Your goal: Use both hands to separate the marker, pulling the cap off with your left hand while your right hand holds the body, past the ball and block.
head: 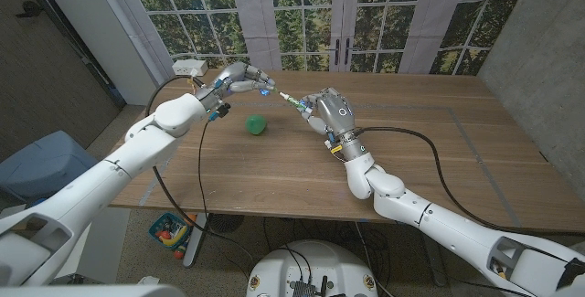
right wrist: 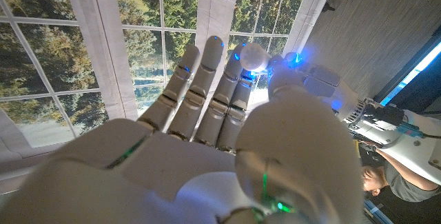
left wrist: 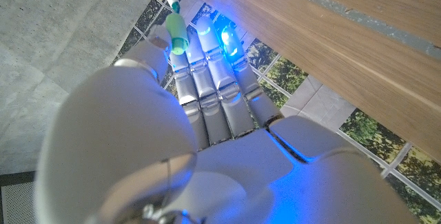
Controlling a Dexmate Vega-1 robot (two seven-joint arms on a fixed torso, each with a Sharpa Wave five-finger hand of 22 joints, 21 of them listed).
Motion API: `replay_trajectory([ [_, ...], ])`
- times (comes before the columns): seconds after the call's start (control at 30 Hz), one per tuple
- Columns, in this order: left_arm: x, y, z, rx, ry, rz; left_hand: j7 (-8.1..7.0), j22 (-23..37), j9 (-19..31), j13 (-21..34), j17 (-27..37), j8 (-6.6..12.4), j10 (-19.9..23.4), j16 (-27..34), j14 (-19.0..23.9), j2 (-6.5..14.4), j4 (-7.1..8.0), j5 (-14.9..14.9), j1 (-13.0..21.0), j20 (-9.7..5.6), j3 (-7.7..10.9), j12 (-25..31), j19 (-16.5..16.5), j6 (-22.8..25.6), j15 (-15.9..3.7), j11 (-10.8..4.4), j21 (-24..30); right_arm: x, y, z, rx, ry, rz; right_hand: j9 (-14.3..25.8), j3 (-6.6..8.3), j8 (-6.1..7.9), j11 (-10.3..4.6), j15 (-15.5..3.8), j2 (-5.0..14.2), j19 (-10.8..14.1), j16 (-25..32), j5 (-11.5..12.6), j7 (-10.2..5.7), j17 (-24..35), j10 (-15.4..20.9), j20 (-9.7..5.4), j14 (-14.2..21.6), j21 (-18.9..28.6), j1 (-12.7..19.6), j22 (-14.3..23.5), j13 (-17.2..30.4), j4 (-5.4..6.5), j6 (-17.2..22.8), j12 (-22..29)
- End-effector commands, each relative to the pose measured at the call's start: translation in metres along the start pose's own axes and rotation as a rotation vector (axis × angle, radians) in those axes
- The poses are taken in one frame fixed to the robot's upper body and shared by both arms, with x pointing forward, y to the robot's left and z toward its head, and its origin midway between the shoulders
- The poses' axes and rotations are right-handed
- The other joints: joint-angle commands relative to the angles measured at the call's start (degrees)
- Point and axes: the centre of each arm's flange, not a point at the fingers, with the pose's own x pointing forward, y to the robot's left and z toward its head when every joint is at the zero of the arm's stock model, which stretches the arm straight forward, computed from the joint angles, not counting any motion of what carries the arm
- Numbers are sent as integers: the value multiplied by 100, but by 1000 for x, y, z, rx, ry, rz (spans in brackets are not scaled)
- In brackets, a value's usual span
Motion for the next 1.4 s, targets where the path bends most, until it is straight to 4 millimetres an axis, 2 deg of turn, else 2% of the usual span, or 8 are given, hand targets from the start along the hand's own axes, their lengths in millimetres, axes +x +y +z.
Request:
replay_trajectory([
  [0.03,-15,10,-2,27,26,32,-99,11,45,43,36,10,736,-3,563,550,31,67,453,-796,-23,41,-64,52,-795,-811,86,4,3,1,-3,-1,1,747,-25,91,-157,-686,62,-49,-21,26,-196,11,231,-894,21,52,140,3,14,-11,149,-36],
  [0.2,-22,12,-1,55,24,87,-187,5,22,43,47,-42,699,-57,526,539,40,78,409,-803,-55,17,-177,40,-797,-923,145,7,5,2,-7,0,6,766,-50,125,-159,-687,43,-60,-29,32,-236,11,262,-900,28,81,149,-12,17,-16,206,-46],
  [0.3,-29,15,1,73,19,144,-317,-6,3,51,64,-90,674,-91,506,564,65,78,355,-791,-74,3,-234,13,-794,-998,194,7,6,2,-14,5,11,796,-66,148,-161,-691,40,-70,-29,40,-292,13,312,-903,49,107,162,-24,1,-18,221,-58],
  [0.53,-37,17,5,107,15,218,-324,-34,-8,25,85,-136,619,-129,473,565,66,76,308,-784,-95,-45,-292,-17,-797,-982,235,7,8,2,-21,19,19,765,-90,125,-161,-689,38,-72,-30,51,-280,14,328,-900,80,150,176,-41,2,-17,213,-81],
  [0.6,-39,16,5,110,14,222,-286,-53,3,31,99,-146,626,-143,462,564,52,76,306,-779,-99,-43,-307,-21,-801,-882,259,7,8,1,-25,26,23,740,-98,88,-155,-689,55,-77,-32,55,-231,14,300,-889,93,174,186,-50,12,-13,156,-103],
  [0.7,-41,14,6,114,8,232,-249,-74,34,57,114,-153,598,-161,445,571,41,77,308,-778,-98,-44,-325,-50,-798,-839,283,7,8,0,-33,41,31,730,-102,76,-156,-686,65,-78,-35,56,-221,13,299,-888,95,186,188,-54,19,-8,142,-107],
  [1.23,-39,-3,16,181,1,203,-221,-167,120,99,189,-196,518,-222,371,616,23,81,323,-736,-92,-77,-449,-134,-797,-796,360,0,2,-7,-44,126,43,681,-115,33,-164,-689,128,-97,-51,46,-214,11,291,-857,114,261,211,-85,36,4,108,-149],
  [1.4,-40,-10,21,228,8,196,-220,-191,144,92,207,-205,507,-243,339,613,15,80,327,-727,-95,-92,-508,-152,-799,-846,371,-2,0,-8,-35,149,57,668,-119,24,-165,-689,137,-106,-56,40,-196,11,294,-850,118,278,219,-93,42,3,104,-157],
])
